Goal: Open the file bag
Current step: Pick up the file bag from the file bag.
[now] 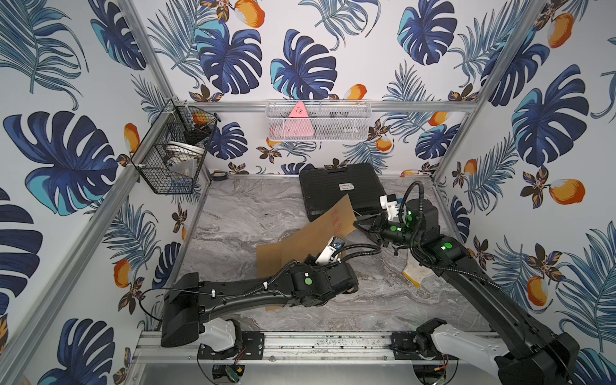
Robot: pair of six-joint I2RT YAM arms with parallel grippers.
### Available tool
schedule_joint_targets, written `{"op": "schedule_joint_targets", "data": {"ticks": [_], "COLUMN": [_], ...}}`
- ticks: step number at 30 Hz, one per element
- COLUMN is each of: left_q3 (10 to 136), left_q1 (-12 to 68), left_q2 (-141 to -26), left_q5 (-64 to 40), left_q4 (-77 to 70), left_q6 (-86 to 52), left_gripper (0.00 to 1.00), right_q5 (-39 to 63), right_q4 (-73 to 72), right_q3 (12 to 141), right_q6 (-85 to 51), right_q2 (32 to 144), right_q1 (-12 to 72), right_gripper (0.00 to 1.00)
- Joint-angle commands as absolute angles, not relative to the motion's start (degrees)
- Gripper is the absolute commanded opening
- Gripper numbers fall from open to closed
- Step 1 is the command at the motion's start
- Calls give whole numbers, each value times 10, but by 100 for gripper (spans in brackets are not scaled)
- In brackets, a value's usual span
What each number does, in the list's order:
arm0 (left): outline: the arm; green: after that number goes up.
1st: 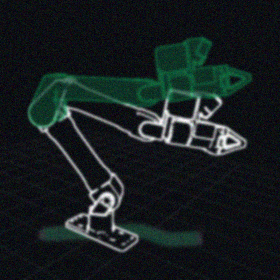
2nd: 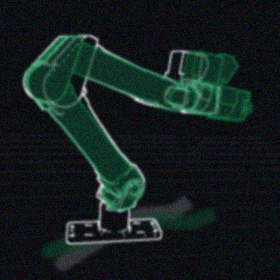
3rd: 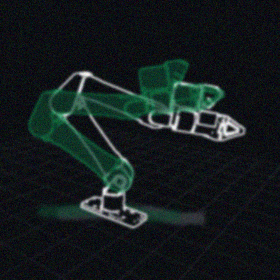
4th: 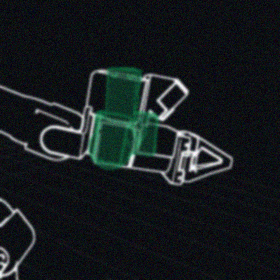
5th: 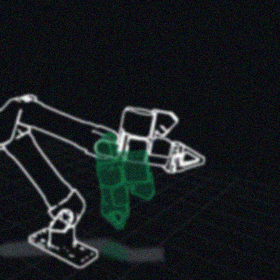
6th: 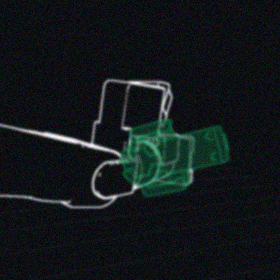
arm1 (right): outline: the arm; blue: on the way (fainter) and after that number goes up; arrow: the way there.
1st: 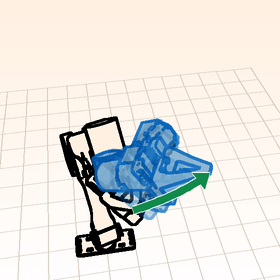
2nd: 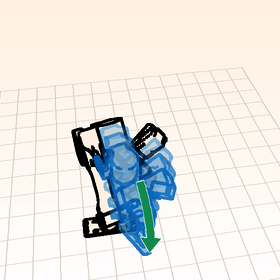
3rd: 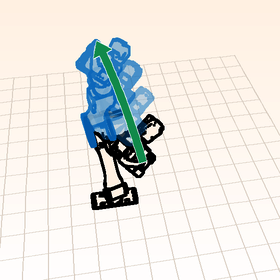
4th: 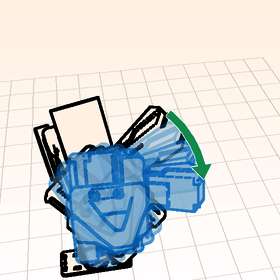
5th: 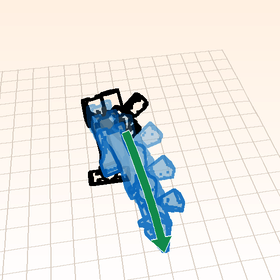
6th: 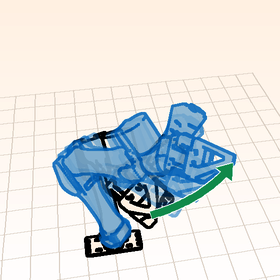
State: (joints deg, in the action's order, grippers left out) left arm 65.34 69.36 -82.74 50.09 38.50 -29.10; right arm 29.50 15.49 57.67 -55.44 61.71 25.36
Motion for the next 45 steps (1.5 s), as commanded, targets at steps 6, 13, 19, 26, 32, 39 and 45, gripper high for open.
{"op": "schedule_joint_targets", "data": {"ticks": [6, 13, 19, 26, 32, 39, 45], "left_q3": [657, 701, 760, 793, 857, 899, 900], "left_q1": [693, 667, 629, 547, 538, 538, 538], "left_q2": [-760, -724, -697, -633, -603, -563, -541], "left_q5": [472, 404, 310, 142, 91, -10, -59], "left_q4": [420, 419, 434, 394, 419, 421, 412], "left_q6": [-335, -301, -278, -206, -147, -122, -124], "left_gripper": [0, 0, 0, 0, 0, 0, 0], "right_q5": [182, 40, 27, 181, 354, 537, 628], "right_q4": [178, 276, 343, 226, 114, -31, -182], "right_q3": [608, 641, 667, 617, 609, 607, 596], "right_q6": [-471, -364, -289, -235, -237, -307, -412], "right_q2": [562, 540, 555, 558, 573, 607, 624], "right_q1": [253, 252, 251, 237, 191, 149, 149], "right_gripper": [87, 100, 100, 100, 100, 100, 100]}}
